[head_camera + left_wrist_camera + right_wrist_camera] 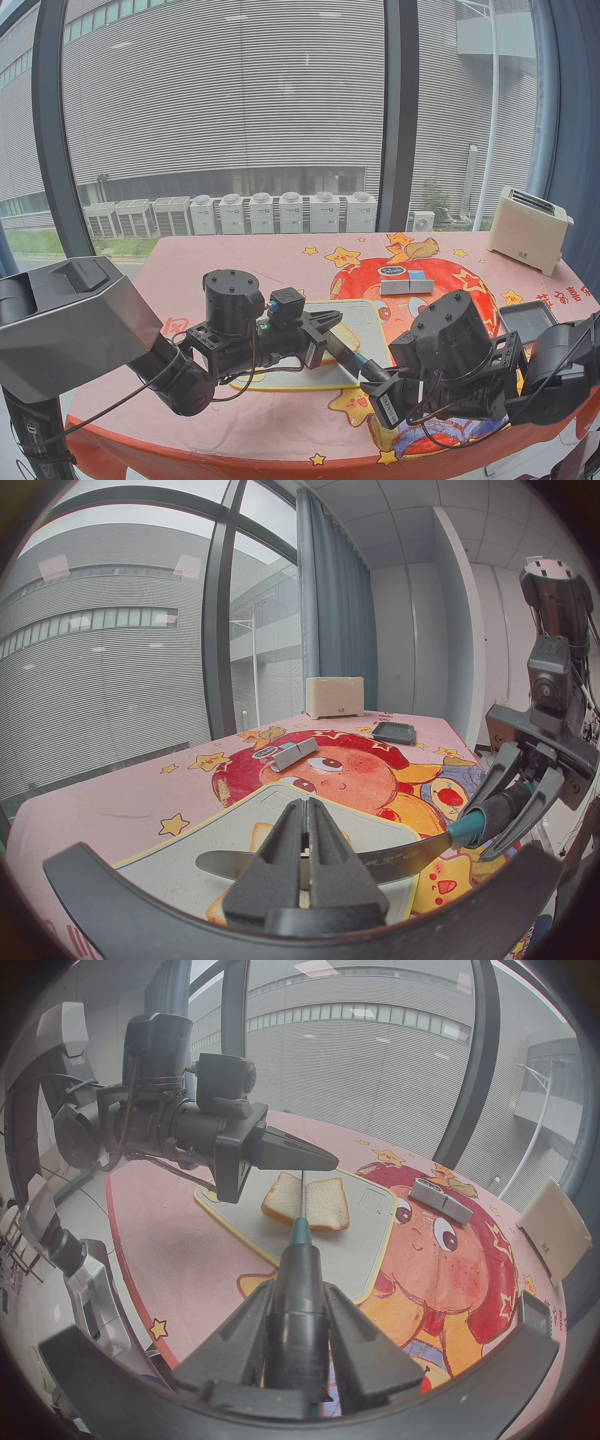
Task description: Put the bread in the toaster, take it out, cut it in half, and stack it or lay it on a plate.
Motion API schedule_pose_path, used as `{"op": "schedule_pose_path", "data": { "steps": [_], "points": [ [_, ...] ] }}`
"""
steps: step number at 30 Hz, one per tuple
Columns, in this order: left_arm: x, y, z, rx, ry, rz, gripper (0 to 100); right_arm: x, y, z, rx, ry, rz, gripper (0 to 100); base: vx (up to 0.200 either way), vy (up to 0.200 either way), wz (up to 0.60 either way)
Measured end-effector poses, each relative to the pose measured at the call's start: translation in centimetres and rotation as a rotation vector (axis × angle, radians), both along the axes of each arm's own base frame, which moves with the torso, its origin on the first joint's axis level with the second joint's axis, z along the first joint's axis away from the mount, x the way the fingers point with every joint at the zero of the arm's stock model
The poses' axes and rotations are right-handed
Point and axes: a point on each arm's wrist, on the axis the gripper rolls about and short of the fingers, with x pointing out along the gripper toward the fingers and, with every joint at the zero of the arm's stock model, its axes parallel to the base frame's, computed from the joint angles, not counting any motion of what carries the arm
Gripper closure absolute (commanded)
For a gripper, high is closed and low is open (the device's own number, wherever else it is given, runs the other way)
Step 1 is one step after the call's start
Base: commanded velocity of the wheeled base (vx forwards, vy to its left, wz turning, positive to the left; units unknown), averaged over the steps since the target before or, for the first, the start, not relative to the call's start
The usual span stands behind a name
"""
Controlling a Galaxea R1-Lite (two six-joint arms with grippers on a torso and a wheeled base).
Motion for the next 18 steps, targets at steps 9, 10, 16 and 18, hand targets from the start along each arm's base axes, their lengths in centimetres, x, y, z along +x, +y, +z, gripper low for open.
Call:
{"op": "schedule_pose_path", "data": {
  "steps": [9, 10, 16, 18],
  "points": [
    [-0.03, 0.02, -0.43, 0.005, 0.005, 0.0, 100, -0.11, 0.05, -0.12, -0.007, 0.005, 0.004, 100, 0.0, 0.0, 0.0],
    [-0.02, 0.01, -0.41, 0.004, 0.005, 0.0, 100, -0.14, 0.05, -0.16, -0.009, 0.006, 0.004, 100, 0.0, 0.0, 0.0],
    [0.12, -0.13, -0.13, -0.003, -0.003, 0.0, 100, -0.18, 0.04, -0.28, -0.014, 0.011, 0.005, 100, 0.0, 0.0, 0.0],
    [0.13, -0.23, -0.06, -0.005, -0.005, -0.001, 100, -0.21, 0.02, -0.35, -0.016, 0.013, 0.005, 100, 0.0, 0.0, 0.0]
  ]
}}
